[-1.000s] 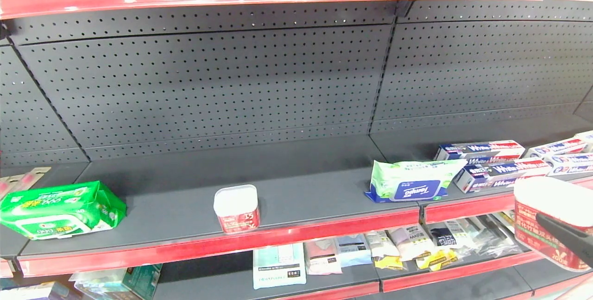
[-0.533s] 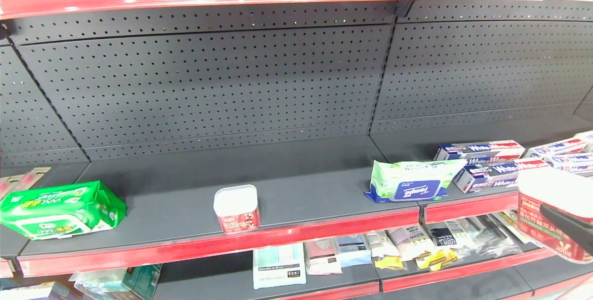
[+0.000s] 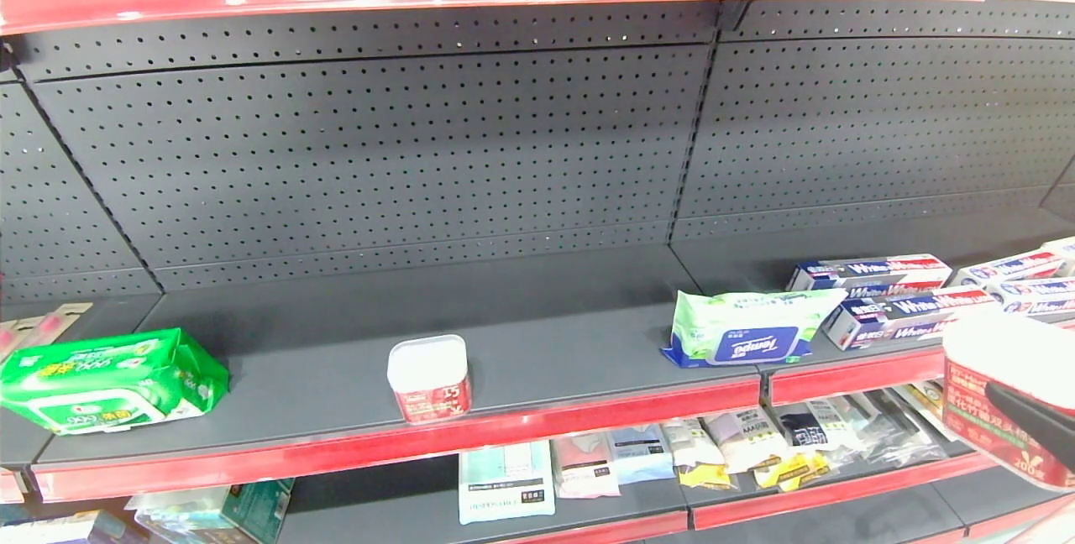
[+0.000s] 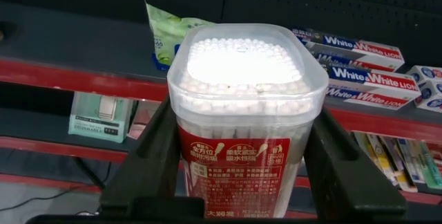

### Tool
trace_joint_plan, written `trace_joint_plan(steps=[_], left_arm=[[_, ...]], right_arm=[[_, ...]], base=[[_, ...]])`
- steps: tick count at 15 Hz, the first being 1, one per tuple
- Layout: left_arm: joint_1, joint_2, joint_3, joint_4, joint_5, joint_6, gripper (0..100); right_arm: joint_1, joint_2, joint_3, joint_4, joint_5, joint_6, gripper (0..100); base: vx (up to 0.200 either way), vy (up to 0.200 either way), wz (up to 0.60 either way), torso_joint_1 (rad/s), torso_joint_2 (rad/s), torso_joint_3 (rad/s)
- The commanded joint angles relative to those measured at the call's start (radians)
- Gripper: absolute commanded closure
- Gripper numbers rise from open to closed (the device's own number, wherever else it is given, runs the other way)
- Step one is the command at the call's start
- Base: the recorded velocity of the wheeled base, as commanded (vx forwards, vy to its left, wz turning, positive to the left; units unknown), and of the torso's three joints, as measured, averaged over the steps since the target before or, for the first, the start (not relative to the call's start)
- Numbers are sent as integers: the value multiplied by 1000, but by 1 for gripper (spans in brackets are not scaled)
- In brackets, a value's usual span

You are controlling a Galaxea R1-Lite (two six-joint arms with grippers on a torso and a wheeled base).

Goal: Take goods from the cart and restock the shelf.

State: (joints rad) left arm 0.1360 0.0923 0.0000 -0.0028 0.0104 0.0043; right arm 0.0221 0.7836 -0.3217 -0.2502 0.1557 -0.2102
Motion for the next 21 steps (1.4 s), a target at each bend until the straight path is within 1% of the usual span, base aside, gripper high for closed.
trace_joint_plan(steps=[1,2,6,8,9,10,11,13,21], left_arm=[[1,4,0,0,0,0,0],[1,4,0,0,0,0,0],[1,4,0,0,0,0,0],[1,4,0,0,0,0,0],[1,4,0,0,0,0,0],[1,4,0,0,0,0,0],[1,4,0,0,0,0,0],[1,4,0,0,0,0,0],[1,4,0,0,0,0,0]], right_arm=[[7,-58,23,-1,30,-1,100],[7,-67,24,-1,48,-1,100],[9,-49,10,-1,59,-1,100],[9,-46,20,-1,107,-1,100],[15,-44,27,-1,134,0,100],[48,-41,38,-1,146,-1,100],[107,-38,44,-6,142,9,100],[117,-30,39,-12,143,32,100],[137,39,-28,-18,148,37,100]], base=[[0,0,0,0,0,0],[0,0,0,0,0,0],[0,0,0,0,0,0],[0,0,0,0,0,0],[0,0,0,0,0,0],[0,0,0,0,0,0],[0,0,600,2,2,7],[0,0,600,5,2,2],[0,0,600,3,4,2]])
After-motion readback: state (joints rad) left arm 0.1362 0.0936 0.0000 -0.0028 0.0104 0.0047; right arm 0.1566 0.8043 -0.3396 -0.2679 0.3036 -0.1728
